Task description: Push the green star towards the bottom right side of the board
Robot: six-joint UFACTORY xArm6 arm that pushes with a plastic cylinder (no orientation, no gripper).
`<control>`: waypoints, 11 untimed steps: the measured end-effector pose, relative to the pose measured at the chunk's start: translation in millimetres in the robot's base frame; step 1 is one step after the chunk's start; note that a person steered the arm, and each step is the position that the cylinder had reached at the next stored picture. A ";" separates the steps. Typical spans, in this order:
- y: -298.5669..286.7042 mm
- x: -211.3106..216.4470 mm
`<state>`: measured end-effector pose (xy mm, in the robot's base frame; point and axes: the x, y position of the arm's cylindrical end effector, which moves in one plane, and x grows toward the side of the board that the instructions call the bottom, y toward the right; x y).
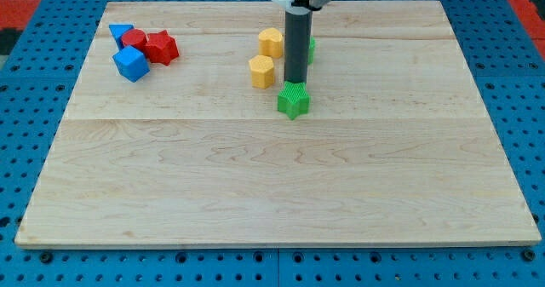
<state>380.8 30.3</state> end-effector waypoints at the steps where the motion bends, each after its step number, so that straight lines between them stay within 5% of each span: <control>1: 12.3 1.2; 4: -15.8 35.0; 7: 31.7 88.4; 8: 0.2 58.7; 9: -24.1 74.0; 10: 32.3 102.7; 11: 0.0 151.8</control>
<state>532.6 30.3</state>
